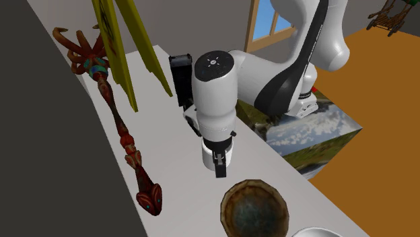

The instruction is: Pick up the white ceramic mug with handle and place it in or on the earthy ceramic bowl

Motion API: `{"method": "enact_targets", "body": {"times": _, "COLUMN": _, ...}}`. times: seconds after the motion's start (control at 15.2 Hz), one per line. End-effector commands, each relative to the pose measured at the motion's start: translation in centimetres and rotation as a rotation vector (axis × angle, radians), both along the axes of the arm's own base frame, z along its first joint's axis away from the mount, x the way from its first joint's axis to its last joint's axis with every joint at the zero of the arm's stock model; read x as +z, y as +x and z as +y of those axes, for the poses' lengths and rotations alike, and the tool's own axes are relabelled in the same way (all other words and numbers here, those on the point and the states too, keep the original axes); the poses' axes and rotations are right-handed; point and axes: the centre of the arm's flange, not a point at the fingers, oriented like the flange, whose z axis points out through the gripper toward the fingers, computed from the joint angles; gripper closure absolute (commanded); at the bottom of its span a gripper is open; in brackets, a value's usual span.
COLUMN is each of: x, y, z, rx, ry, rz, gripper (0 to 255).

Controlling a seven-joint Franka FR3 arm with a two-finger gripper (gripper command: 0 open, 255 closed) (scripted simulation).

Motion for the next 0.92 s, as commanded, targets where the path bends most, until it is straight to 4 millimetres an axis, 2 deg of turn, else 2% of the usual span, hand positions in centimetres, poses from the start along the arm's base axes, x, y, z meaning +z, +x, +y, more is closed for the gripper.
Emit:
{"method": "enact_targets", "body": {"times": 0.0, "x": -0.12, "y": 0.09, "z": 0.01, "rx": 0.0, "ry": 0.0, "rz": -0.001, "gripper": 0}}
{"method": "enact_targets", "body": {"times": 0.33, "x": -0.11, "y": 0.09, "z": 0.01, "rx": 0.0, "ry": 0.0, "rz": 0.0, "gripper": 0}}
{"method": "enact_targets", "body": {"times": 0.4, "x": -0.11, "y": 0.09, "z": 0.01, "rx": 0.0, "ry": 0.0, "rz": 0.0, "gripper": 255}}
{"method": "enact_targets", "body": {"times": 0.86, "x": -0.11, "y": 0.09, "z": 0.01, "rx": 0.0, "ry": 0.0, "rz": -0.001, "gripper": 255}}
